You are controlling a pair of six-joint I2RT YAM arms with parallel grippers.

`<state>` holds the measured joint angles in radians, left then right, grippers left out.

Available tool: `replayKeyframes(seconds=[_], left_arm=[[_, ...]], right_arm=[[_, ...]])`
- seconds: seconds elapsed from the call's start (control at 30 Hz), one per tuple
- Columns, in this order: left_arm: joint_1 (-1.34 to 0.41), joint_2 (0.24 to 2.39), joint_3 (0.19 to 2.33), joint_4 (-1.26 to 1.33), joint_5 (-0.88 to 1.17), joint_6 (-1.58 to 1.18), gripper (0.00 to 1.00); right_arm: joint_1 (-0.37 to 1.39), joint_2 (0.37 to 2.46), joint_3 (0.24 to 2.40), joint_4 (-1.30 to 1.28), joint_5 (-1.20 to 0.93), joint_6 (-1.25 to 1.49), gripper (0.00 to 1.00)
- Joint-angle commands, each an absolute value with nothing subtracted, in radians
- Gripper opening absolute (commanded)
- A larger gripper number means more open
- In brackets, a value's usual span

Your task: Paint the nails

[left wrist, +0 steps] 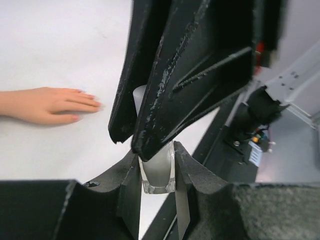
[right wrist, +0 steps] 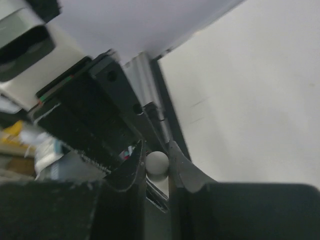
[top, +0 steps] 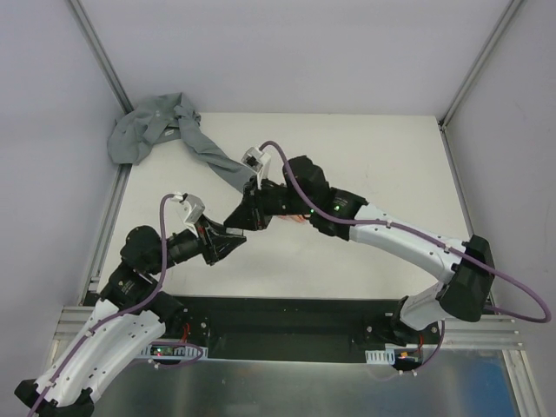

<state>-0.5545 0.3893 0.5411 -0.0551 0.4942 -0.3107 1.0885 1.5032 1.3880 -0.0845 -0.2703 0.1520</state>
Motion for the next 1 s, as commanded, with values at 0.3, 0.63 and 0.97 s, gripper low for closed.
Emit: replayKeyframes(seconds=[0.3, 0.63, 0.97], left_arm=[[-0.561, 0.383, 0.534, 0.192, 0.824, -0.37, 0.0], [-0.561, 0.429, 0.597, -0.028, 0.529, -0.183, 0.0], [-0.561, 0.39, 0.568, -0.037, 0.324, -0.198, 0.0]], right_arm=[[0.999, 1.442, 1.265, 0.272, -0.826, 0.224, 0.01], [1.098, 1.388, 1.448, -0.28, -0.05, 0.233, 0.69], [1.226, 1.489, 1.587, -0.394, 0.294, 0.245, 0.56]])
